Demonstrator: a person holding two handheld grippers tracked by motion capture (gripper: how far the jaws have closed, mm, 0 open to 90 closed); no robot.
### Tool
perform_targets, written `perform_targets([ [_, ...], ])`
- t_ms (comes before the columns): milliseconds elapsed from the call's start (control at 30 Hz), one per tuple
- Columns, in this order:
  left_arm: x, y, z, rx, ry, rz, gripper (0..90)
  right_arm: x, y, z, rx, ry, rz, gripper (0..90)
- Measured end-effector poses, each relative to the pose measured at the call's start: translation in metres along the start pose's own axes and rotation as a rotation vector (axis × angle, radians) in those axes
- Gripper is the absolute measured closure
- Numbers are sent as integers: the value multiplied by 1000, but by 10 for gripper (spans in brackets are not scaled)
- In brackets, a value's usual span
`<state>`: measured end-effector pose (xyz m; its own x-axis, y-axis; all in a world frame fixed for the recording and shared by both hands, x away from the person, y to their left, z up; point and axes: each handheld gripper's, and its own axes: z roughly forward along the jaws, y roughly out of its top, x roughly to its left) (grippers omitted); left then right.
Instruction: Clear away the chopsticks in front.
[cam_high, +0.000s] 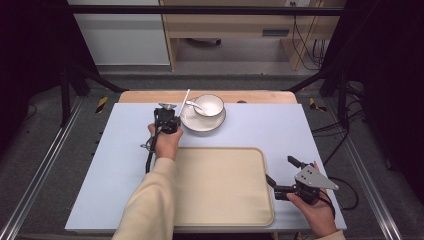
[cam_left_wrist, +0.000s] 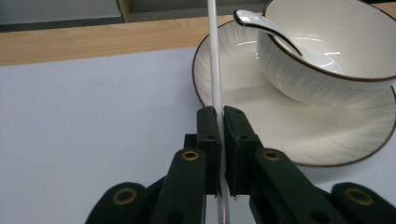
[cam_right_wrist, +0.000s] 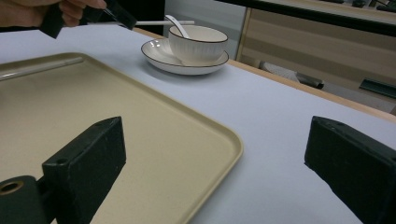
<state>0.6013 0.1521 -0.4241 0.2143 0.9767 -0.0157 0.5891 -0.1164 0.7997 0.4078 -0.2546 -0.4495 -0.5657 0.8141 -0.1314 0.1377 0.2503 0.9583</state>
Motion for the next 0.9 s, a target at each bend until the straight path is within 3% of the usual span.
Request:
perform_targets([
  [200,6,-20,-36,-11,16,-1,851,2,1,1,-3,8,-2,54],
  [333,9,-38,-64,-31,12,-29,851,3,1,1,-5,14,0,53],
  [567,4,-75,-113,-62,6,-41,851,4,2,1,-7,25,0,53],
  [667,0,-91,-128,-60,16,-27,851,4,2,1,-9,25,3,53],
  [900,-12,-126,-148,-41,3,-58,851,4,2,1,-9,27,8,53],
])
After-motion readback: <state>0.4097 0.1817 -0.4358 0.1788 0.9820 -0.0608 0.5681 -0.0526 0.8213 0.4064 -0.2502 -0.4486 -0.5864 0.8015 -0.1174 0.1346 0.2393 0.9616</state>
